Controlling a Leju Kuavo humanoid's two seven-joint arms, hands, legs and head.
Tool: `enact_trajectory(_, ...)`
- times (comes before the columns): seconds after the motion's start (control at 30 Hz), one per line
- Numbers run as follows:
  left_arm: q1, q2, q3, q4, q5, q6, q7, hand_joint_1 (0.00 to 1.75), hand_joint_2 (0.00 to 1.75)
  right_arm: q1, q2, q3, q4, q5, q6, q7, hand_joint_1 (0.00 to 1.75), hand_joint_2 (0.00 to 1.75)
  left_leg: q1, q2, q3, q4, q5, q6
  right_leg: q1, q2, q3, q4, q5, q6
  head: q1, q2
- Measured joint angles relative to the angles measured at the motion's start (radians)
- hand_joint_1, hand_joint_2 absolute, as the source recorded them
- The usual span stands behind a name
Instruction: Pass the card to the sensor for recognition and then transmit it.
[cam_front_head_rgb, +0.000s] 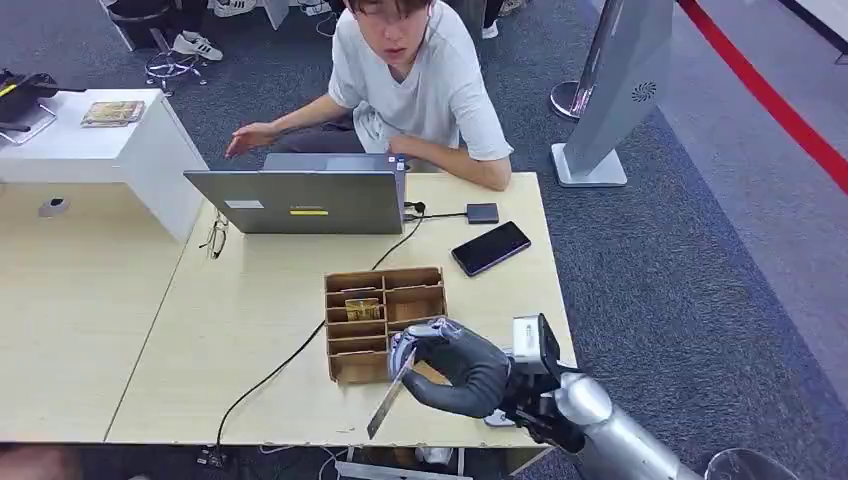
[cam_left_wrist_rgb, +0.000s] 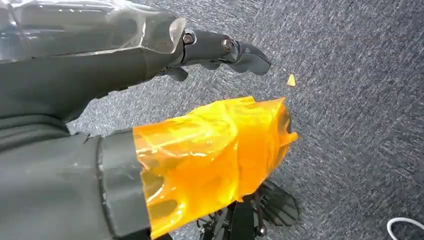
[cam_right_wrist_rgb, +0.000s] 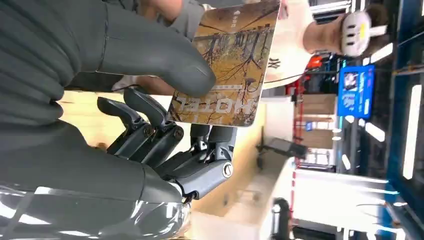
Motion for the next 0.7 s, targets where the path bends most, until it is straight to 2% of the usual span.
enact_trajectory(0.27,0.002,0.000,0.000,0.002,-0.002,0.005,-0.006,0.00,0.00,0.093,-0.058,-0.058,0.022,0.084,-0.046,-0.021,1.75,1.75,0.000,0.000,0.000,0.000,-0.001,0.001,0.000,0.000,0.000,0.000,0.000,0.000,0.000,0.000)
enact_trajectory(0.7,0.003,0.000,0.000,0.002,-0.007,0.002,-0.011,0.00,0.00,0.144,-0.106,-0.123,0.021,0.341,-0.213,-0.014,1.75,1.75,0.000,0.000,0.000,0.000,-0.001,0.001,0.000,0.000,0.000,0.000,0.000,0.000,0.000,0.000)
